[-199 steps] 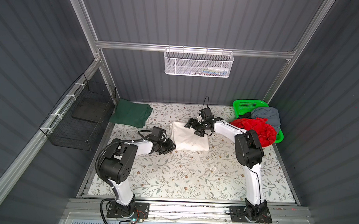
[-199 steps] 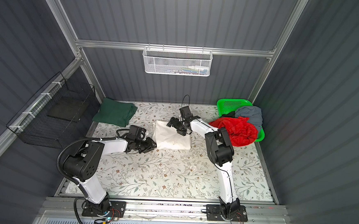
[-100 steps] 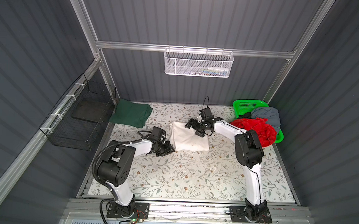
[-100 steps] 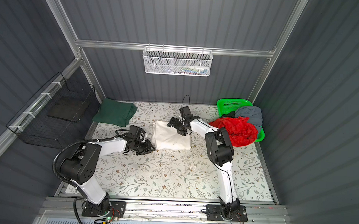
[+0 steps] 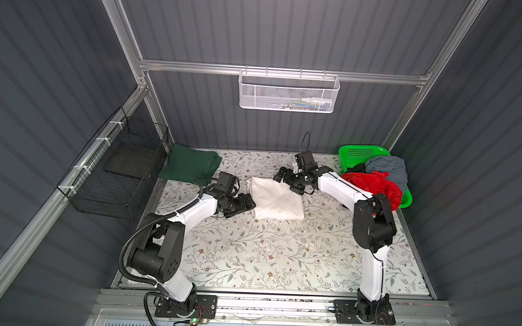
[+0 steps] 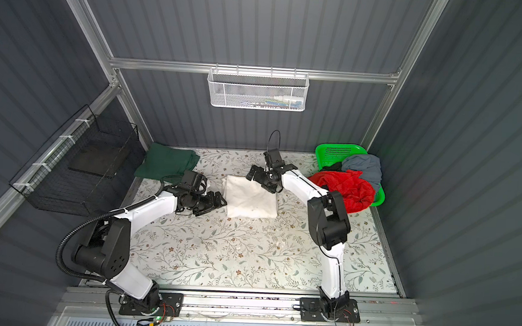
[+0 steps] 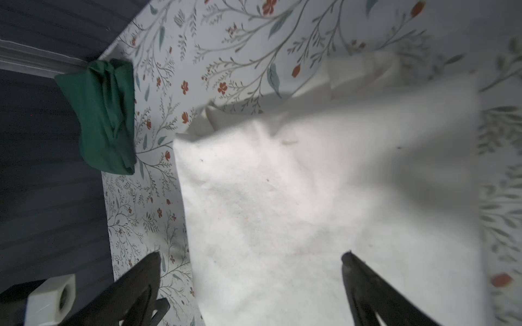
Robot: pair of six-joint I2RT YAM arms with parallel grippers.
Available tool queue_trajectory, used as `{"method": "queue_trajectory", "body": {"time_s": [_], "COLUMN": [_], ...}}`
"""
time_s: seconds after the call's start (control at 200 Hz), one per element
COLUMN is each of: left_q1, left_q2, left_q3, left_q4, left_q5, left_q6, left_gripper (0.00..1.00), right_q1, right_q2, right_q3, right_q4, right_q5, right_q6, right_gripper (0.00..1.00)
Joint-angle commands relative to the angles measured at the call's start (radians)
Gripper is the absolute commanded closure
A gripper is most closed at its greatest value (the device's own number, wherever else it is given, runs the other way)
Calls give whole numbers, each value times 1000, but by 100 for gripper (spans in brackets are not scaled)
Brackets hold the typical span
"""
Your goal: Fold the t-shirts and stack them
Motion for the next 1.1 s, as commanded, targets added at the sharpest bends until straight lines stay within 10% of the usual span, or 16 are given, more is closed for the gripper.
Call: {"method": "queue_trajectory", "body": {"time_s": [0.0,0.71,1.095], "left_q1": [5,-6,-14], "left_q2": [20,267,314], "left_q3": [21,31,79], "left_q4": [63,240,180], "left_q5": [-1,2,-65], "left_q6": [-34,-131,-26], "left_gripper": [10,34,94], "right_q1": [-19,-70,-83], "right_q2": [-85,-448,-535], "right_q3": [-27,-430,-536], "right_q4": [-60,-18,-1], "right_q5": [82,132,139], "right_q6": [-23,-10,-9], "right_gripper": [1,1,1]}}
